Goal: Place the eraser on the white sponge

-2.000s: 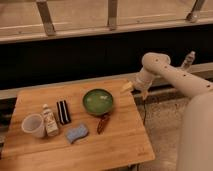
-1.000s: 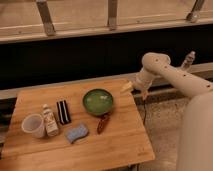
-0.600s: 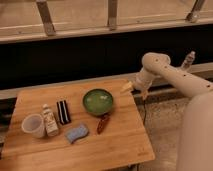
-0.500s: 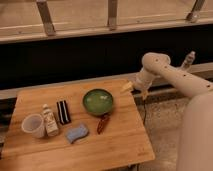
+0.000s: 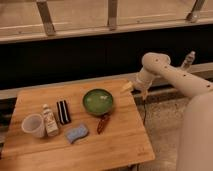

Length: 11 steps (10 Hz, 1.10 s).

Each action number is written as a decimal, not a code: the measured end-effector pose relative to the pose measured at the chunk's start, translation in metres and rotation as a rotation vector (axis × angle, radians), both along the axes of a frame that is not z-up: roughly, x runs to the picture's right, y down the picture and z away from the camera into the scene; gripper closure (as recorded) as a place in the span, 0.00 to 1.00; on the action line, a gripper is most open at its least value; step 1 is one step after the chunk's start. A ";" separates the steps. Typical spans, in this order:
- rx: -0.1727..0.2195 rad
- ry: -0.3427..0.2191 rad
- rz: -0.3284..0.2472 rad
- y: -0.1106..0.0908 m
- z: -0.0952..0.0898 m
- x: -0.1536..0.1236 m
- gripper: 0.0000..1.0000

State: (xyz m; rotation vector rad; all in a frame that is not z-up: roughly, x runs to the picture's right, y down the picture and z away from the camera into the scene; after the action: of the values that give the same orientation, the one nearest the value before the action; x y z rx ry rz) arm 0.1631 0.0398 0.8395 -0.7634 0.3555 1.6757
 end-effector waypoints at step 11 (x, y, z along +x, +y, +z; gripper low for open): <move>0.110 -0.151 -0.250 -0.023 -0.040 -0.115 0.20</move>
State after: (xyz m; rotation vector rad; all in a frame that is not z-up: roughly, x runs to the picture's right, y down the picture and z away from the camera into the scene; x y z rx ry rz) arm 0.0483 0.0173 0.7992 -0.7275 0.2402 1.3831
